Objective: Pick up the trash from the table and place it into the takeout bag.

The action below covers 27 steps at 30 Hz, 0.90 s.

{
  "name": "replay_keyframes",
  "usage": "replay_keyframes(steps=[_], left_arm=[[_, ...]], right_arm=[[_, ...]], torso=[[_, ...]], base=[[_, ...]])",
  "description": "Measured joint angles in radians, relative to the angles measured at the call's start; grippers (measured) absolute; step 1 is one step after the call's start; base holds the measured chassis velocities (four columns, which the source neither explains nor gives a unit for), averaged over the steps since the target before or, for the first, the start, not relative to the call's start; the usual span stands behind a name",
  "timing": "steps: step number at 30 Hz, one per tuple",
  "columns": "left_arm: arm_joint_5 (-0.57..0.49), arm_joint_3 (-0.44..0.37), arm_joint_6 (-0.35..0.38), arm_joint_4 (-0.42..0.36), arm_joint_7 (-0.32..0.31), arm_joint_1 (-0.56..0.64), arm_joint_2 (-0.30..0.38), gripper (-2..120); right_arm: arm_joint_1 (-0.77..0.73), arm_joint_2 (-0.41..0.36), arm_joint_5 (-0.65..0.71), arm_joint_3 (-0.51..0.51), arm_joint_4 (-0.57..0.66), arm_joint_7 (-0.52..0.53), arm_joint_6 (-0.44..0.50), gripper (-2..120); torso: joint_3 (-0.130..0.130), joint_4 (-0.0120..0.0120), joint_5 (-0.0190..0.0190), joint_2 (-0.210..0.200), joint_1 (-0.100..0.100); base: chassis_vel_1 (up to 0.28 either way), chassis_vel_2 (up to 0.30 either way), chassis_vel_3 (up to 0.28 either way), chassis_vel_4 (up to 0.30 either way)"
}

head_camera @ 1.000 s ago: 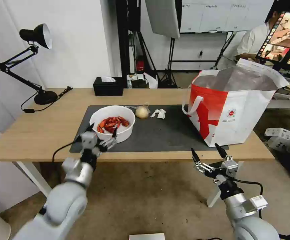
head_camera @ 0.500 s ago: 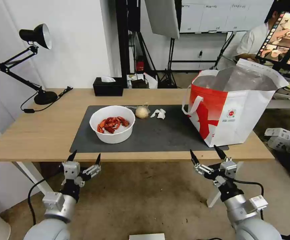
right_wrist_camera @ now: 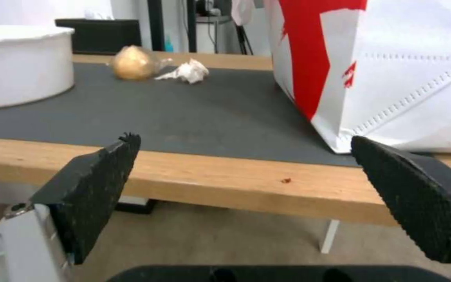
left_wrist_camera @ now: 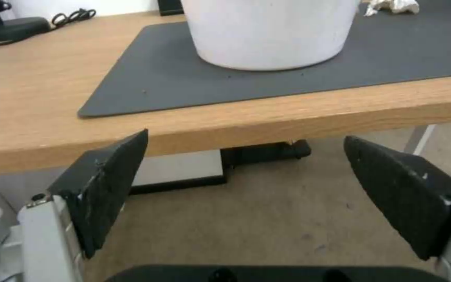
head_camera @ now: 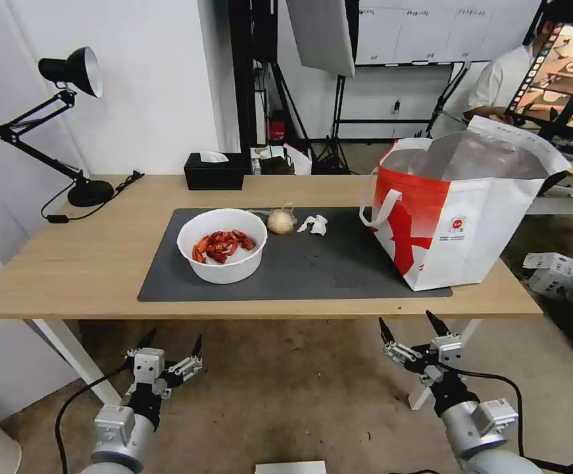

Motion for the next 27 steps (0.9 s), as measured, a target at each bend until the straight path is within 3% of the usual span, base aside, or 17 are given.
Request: replay_keyframes(steps=[27], left_arm=[[-0.001,-0.008,-0.018,0.003,0.015,-0.005,-0.006,100]], right_arm=[[0.0,0.007,-0.014,-0.019,0.019,0.011,0.004,100]], torso=[[0.0,0.0,-0.0001,0.0,0.0]], base=[[0.0,0.0,0.0,0.0]])
